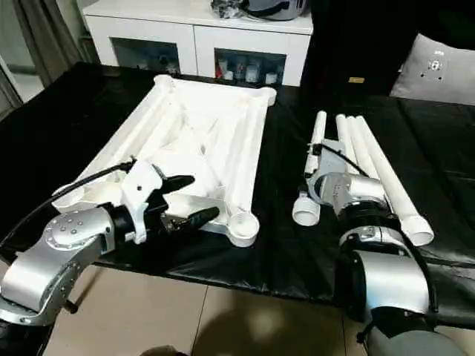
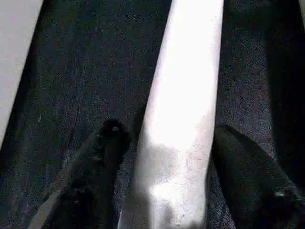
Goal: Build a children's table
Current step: Pick table leg
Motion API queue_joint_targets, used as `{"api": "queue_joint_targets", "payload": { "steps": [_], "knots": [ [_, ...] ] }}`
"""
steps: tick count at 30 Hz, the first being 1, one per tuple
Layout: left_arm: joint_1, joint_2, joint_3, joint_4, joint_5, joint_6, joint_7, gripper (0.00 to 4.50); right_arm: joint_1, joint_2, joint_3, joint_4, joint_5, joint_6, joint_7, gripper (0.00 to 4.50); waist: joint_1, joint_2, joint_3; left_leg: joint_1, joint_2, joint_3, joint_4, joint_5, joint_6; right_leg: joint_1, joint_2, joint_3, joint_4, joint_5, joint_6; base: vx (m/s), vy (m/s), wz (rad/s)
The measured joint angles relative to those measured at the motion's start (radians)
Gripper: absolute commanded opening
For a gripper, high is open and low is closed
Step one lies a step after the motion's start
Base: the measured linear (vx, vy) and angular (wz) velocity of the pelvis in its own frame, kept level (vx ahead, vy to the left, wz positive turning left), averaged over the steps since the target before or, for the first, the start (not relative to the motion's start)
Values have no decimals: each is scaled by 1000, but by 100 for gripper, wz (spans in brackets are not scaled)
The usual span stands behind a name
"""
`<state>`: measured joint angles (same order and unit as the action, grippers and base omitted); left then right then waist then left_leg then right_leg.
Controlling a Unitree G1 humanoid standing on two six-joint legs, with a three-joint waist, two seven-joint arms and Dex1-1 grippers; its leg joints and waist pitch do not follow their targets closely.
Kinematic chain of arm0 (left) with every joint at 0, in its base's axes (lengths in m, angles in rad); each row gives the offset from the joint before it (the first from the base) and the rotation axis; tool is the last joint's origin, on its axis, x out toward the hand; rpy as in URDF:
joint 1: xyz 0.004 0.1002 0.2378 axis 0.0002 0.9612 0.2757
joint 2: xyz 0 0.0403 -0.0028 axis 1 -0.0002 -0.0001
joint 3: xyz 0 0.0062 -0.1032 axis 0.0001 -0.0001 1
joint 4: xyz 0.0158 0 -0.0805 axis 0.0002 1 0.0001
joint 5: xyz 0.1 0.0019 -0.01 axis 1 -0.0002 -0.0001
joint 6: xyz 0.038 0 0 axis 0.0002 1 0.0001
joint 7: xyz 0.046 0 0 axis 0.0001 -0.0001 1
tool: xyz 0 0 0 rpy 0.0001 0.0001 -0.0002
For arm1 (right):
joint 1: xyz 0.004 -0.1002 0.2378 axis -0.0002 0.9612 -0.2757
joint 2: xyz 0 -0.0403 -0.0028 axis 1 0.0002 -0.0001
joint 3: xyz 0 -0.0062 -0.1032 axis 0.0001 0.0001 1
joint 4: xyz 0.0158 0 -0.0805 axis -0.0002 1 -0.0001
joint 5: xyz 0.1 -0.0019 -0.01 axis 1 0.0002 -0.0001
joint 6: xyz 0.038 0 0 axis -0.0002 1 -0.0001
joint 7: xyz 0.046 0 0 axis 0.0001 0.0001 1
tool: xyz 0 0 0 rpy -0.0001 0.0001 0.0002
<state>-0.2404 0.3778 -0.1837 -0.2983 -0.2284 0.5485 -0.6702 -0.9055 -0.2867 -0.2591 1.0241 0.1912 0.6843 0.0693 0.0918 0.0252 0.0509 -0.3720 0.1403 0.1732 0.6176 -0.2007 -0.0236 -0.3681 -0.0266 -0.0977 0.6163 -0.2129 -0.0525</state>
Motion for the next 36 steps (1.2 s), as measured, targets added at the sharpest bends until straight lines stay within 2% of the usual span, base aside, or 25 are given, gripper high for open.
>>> {"api": "queue_joint_targets", "payload": {
  "steps": [4,7,8,11,13,14,17,21,25,30,32,36],
  "knots": [
    [0,2,0,0,1,-1,1,439,0,1,-5,1,0,0,0,244,-1,0,0,0,0,0,0,0,0,0,0,0,0,0,0,0,0,0],
    [-3,3,-1,15,30,-31,23,439,3,13,-40,-1,21,-38,-25,224,-1,0,0,0,0,0,0,0,0,0,0,0,0,0,0,0,0,0],
    [-9,3,-2,31,41,-47,35,439,25,25,-49,-29,28,-103,-25,203,0,0,0,-1,0,0,0,0,0,-1,0,0,0,0,0,0,0,0],
    [-37,-20,7,74,54,-57,68,439,58,34,-48,-123,34,-197,-10,178,3,2,1,-5,0,1,0,1,1,-5,0,0,1,0,0,0,0,0],
    [-60,-40,21,91,54,-60,88,439,57,39,-59,-182,56,-203,19,169,5,2,1,-7,0,1,0,2,2,-7,0,0,1,1,0,0,0,0],
    [-77,-51,29,100,51,-62,98,439,53,40,-72,-211,78,-201,39,150,7,2,1,-8,0,1,0,2,2,-8,0,0,2,1,0,0,0,0],
    [-142,-104,77,138,25,-66,141,448,68,44,-107,-316,157,-151,128,133,14,2,1,-13,0,1,0,3,5,-13,0,0,2,1,-1,0,0,0],
    [-202,-129,106,165,-9,-69,153,450,125,38,-53,-385,158,-154,208,100,23,2,1,-13,1,1,0,6,10,-13,0,-1,2,1,-1,0,0,0],
    [-177,-108,80,161,8,-73,139,450,167,37,-11,-389,126,-145,211,95,21,3,1,-14,1,2,0,6,10,-14,0,-1,2,1,-1,0,0,0],
    [-123,-75,31,163,50,-71,127,450,167,35,14,-418,100,-127,200,131,22,2,1,-14,1,2,0,6,9,-14,0,-1,3,1,-1,0,0,0],
    [-115,-64,27,154,62,-71,131,450,145,29,63,-378,49,-146,188,152,21,2,2,-14,1,2,0,4,6,-14,0,-1,3,2,-2,0,0,0],
    [-96,-54,8,134,85,-70,140,450,96,13,111,-279,-28,-178,115,184,22,-5,5,-14,1,3,0,5,4,-14,0,-1,3,2,-2,0,0,0]
  ]
}}
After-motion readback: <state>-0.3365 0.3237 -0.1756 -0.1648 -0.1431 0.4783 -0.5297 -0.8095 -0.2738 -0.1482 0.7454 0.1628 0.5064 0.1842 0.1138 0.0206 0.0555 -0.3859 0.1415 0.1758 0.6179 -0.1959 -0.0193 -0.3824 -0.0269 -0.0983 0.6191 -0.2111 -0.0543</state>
